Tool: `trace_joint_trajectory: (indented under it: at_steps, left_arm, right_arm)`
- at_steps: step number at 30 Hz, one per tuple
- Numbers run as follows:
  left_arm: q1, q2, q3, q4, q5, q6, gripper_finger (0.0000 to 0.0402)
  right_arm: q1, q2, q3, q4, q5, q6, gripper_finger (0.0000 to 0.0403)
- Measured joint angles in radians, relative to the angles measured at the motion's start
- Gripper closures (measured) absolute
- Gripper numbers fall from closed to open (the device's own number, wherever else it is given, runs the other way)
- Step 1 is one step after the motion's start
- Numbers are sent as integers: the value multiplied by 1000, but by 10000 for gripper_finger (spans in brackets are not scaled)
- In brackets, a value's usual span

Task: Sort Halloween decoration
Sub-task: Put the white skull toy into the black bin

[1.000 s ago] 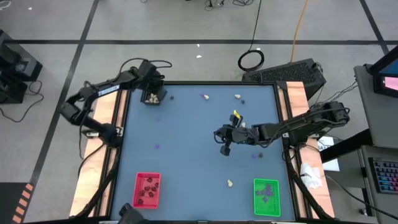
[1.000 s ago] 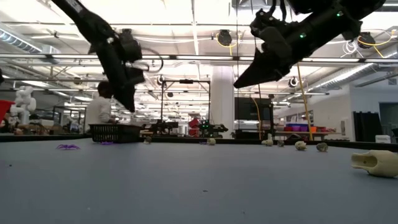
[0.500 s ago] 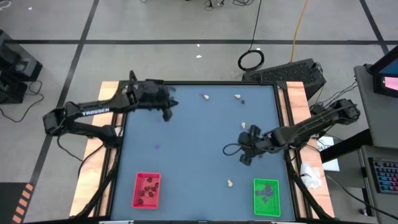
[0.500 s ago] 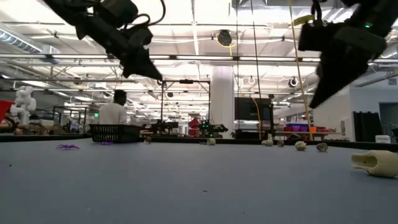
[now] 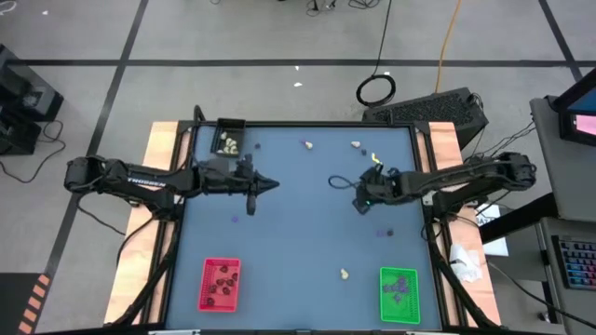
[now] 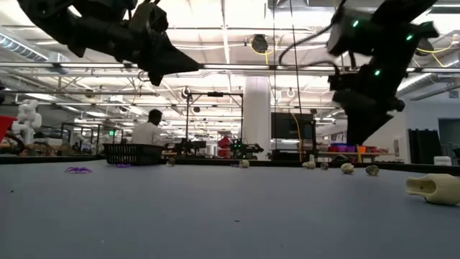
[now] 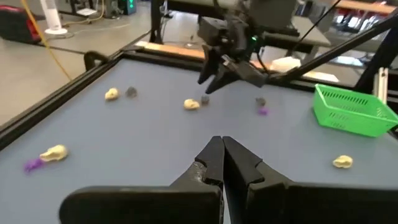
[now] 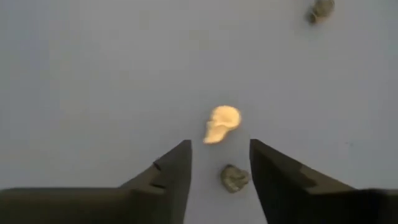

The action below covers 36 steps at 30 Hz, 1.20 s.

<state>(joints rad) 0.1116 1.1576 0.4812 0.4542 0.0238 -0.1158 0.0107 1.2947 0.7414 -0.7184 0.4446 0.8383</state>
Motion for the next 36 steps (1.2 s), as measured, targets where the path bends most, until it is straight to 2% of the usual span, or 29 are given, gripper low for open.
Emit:
trace_joint_trajectory:
  at_steps: [3,8,19,25,29,33,36]
  left_arm:
    - [-19,0,0,-7,-20,18,402]
    - [-36,0,0,-17,-31,20,402]
    - [-64,0,0,-18,-51,19,402]
    - [-64,0,0,-18,-51,19,402]
    - [-64,0,0,-19,-52,29,402]
    - [-64,-11,1,-58,-74,46,402]
    - [-64,-40,1,-107,-106,45,402]
  right_arm:
    - [-52,36,0,8,-13,2,233]
    - [-103,85,0,82,-56,-5,231]
    - [-162,251,1,179,-75,-7,274]
    - [-160,269,2,230,-65,-56,330]
    - [-145,264,0,243,-60,-88,336]
    - [-109,264,0,337,-88,-119,344]
    - [-80,266,-1,472,-132,-186,357]
